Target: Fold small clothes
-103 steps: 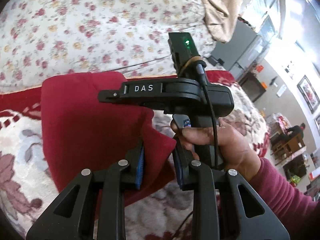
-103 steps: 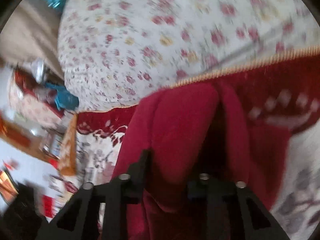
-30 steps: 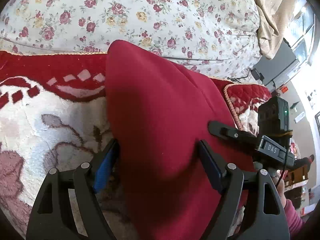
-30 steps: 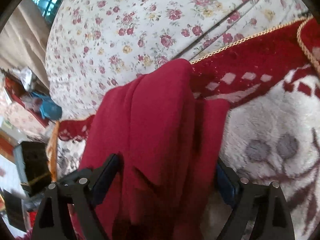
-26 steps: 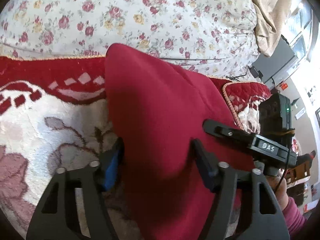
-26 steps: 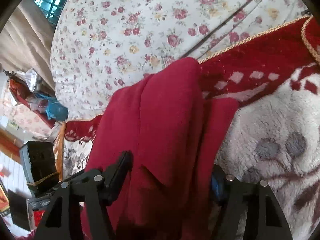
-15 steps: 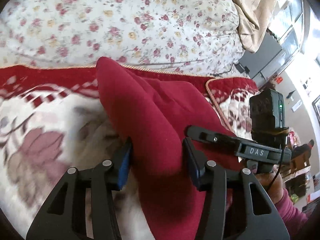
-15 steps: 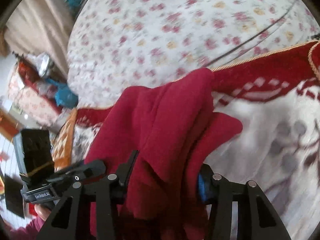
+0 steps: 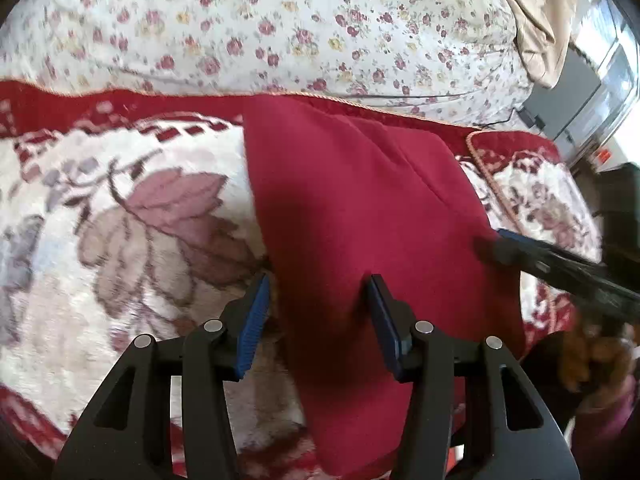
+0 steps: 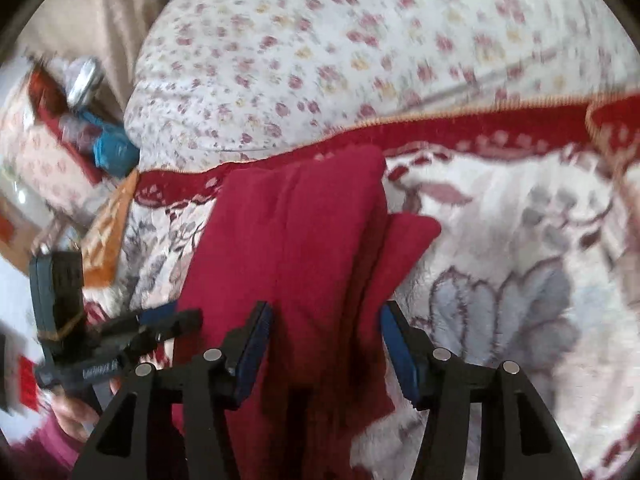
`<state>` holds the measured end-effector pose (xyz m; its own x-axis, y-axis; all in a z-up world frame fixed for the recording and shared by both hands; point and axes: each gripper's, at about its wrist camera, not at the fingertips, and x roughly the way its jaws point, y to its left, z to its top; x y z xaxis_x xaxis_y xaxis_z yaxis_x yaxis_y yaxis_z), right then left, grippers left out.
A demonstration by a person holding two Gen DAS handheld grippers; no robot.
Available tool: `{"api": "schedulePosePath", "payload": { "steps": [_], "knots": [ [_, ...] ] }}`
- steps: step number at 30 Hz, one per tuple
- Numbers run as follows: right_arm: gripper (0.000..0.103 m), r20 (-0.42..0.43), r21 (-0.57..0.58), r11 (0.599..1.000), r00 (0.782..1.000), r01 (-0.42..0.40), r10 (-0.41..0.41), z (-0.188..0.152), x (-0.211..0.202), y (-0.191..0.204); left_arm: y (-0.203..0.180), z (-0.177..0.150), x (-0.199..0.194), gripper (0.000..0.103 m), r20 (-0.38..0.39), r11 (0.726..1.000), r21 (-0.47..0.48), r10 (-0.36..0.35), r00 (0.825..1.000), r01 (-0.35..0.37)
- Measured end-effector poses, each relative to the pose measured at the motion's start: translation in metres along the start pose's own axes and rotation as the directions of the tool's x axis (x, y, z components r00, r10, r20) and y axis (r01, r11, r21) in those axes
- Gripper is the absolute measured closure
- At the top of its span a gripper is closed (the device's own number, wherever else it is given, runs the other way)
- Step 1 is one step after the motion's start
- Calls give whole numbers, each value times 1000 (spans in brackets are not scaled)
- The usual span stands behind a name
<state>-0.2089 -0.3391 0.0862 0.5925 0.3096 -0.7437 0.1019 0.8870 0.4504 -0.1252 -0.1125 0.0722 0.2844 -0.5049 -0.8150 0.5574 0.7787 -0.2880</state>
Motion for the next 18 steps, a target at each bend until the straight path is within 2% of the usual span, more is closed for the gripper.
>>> {"api": "schedulePosePath", "payload": {
  "steps": [5,8,11,13,18],
  "knots": [
    [49,32,-167,986,999,-4,9,-13,-17,43,-6,-4,-4,52,41,996,40,80,996,-81],
    [49,28,-240,970,999,45,-39,-23,-9,54,-10,-7,-6,52,52,992,54,112,992,-115],
    [49,-13,-245,963,993,114,-120,-32,9,45,-11,-11,-12,52,75,989,55,132,988,-136],
    [49,-78,-242,958,981,156,-179,-42,27,33,-11,-13,-14,52,85,987,51,148,985,-152],
    [49,-42,-227,958,982,173,-187,-47,19,34,-11,-15,-25,52,127,979,45,192,973,-199]
  ]
}}
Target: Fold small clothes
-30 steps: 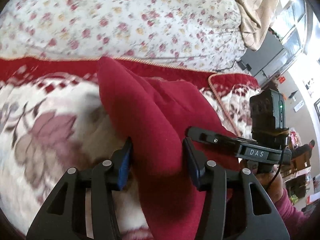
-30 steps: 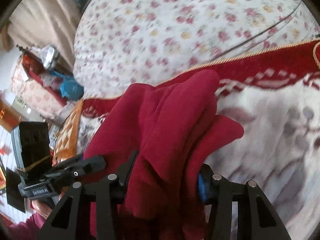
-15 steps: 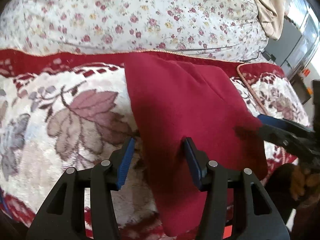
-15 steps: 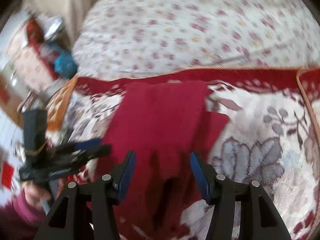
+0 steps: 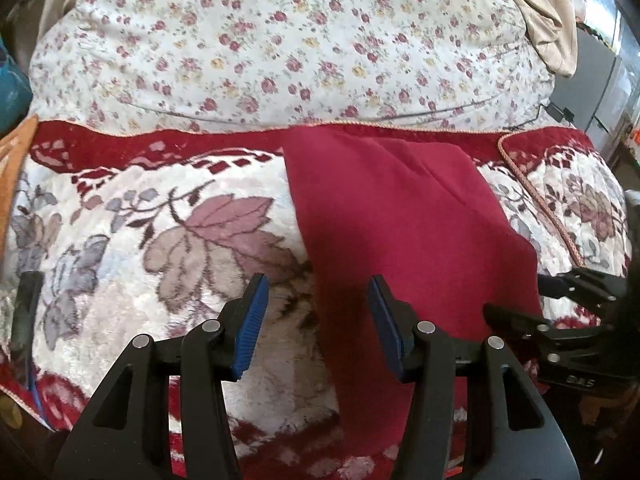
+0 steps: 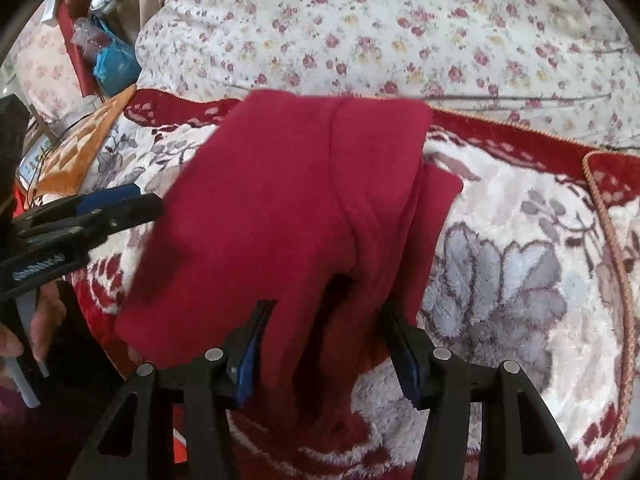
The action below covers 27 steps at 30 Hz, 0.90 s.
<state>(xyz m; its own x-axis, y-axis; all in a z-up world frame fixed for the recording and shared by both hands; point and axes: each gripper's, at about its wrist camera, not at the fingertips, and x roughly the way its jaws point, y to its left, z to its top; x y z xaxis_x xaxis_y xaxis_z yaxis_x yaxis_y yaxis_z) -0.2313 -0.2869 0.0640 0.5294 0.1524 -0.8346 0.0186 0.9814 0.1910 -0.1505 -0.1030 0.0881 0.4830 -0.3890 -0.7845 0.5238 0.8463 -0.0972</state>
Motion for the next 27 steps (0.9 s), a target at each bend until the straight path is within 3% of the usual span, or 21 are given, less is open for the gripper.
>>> {"api": "schedulePosePath", "payload": {
  "steps": [9,12,27],
  "knots": [
    [47,162,-11,996,983,87,-84,18,-52,25,0,5,-22,52,73,998,-7,69,995,-69],
    [32,183,19,992,975,123,-124,27,-55,27,-1,7,-28,52,94,996,-9,93,991,-92],
    [25,203,92,987,968,133,-149,30,-47,26,-6,8,-34,52,115,992,-11,129,985,-128]
  ]
}}
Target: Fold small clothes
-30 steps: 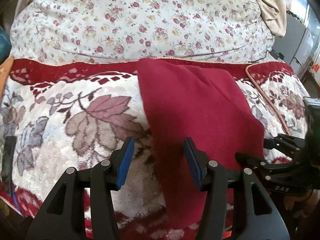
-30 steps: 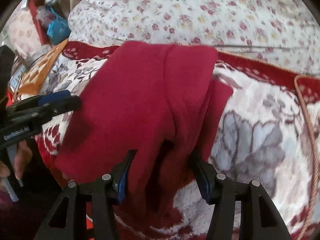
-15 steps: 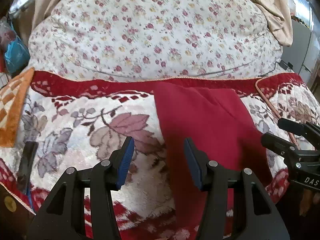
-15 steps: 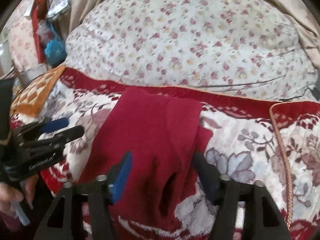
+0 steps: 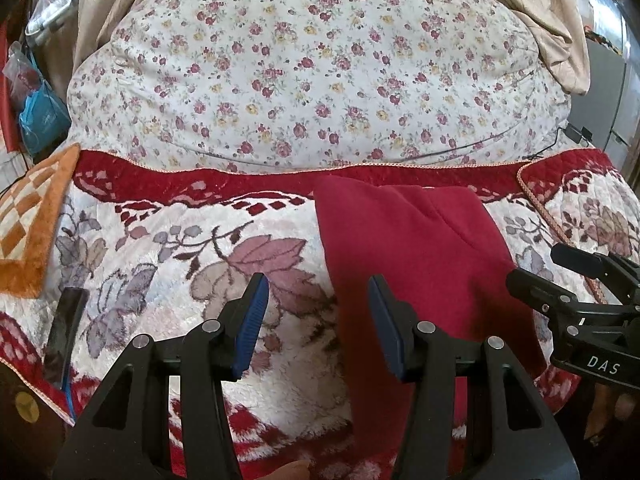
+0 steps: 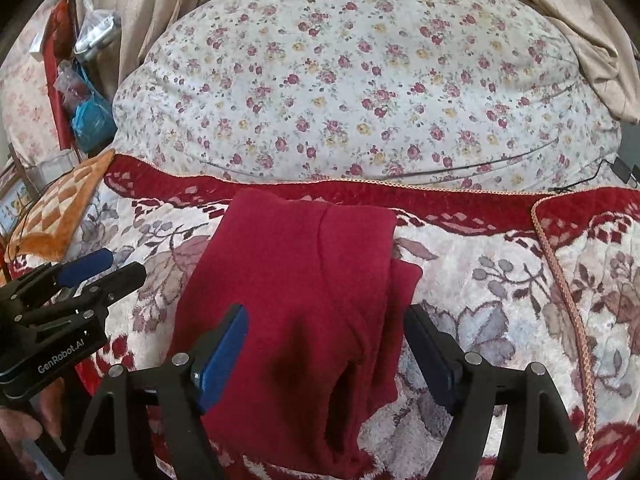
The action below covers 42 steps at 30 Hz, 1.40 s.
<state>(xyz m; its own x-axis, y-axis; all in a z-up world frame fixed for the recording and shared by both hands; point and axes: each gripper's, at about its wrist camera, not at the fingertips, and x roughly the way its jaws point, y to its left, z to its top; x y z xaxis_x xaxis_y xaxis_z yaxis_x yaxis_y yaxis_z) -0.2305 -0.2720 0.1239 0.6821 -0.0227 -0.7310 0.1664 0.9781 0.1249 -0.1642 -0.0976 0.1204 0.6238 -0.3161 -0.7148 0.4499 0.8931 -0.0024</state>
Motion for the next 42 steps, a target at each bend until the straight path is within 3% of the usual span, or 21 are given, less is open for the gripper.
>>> {"api": "schedulePosePath", "payload": {
  "steps": [16,42],
  "knots": [
    [25,-17,3,1000,1000,-6,6,0,8,0,1,2,2,52,1,999,1,35,999,-35],
    [24,-46,17,1000,999,-20,21,-3,17,1,-3,0,9,52,-16,1000,-8,25,1000,-25]
  ]
}}
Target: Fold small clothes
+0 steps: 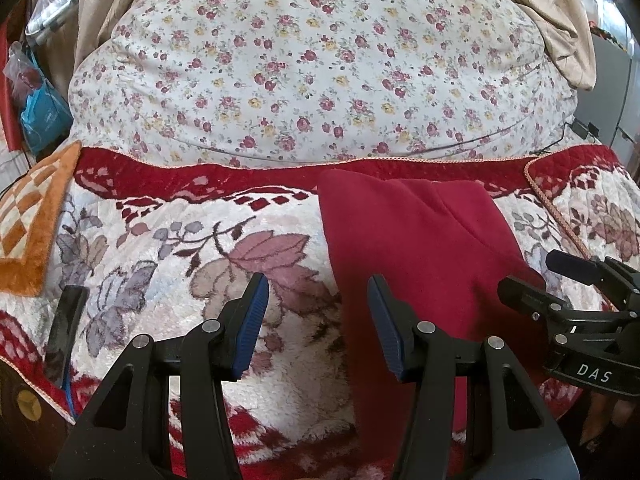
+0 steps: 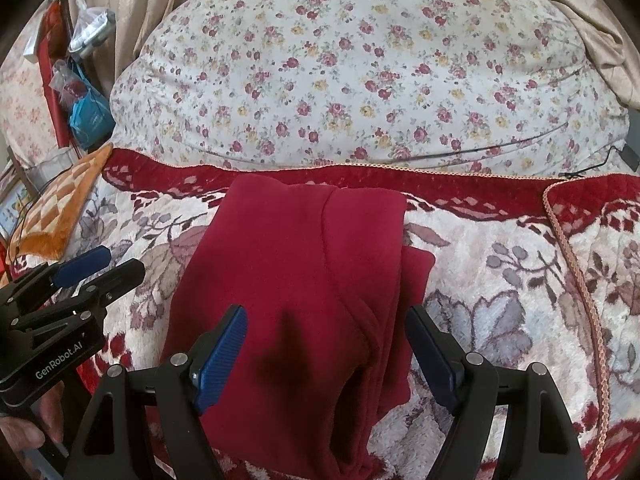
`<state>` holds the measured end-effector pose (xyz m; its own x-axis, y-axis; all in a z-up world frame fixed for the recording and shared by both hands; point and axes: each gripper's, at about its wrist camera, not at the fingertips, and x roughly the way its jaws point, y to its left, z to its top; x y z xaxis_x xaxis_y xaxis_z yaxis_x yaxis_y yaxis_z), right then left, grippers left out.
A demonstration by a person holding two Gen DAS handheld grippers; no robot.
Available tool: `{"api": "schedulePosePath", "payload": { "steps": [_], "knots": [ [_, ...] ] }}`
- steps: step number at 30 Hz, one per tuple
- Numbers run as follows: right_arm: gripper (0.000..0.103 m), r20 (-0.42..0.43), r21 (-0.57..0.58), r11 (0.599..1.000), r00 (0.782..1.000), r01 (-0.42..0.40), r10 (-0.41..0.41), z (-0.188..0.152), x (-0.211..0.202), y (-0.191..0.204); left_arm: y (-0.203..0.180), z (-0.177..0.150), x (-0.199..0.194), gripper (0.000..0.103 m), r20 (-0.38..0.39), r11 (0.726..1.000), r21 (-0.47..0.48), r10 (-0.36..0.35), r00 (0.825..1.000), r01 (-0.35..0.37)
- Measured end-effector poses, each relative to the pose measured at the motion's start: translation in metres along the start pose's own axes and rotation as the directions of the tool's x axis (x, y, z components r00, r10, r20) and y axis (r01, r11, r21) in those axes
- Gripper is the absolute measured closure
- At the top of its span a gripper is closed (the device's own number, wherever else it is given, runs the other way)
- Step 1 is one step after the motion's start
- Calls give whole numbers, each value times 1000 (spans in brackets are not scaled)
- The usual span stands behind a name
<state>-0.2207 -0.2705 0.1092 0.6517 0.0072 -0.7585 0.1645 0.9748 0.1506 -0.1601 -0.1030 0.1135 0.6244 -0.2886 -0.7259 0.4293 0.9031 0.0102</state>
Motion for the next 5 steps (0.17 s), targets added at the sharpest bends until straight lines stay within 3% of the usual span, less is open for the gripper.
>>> {"api": "schedulePosePath", "payload": {
  "steps": [5],
  "knots": [
    [24,-2,3,1000,1000,-1,1,-1,1,-1,-2,-1,2,52,2,1000,-12,-19,1000,19]
  ]
}}
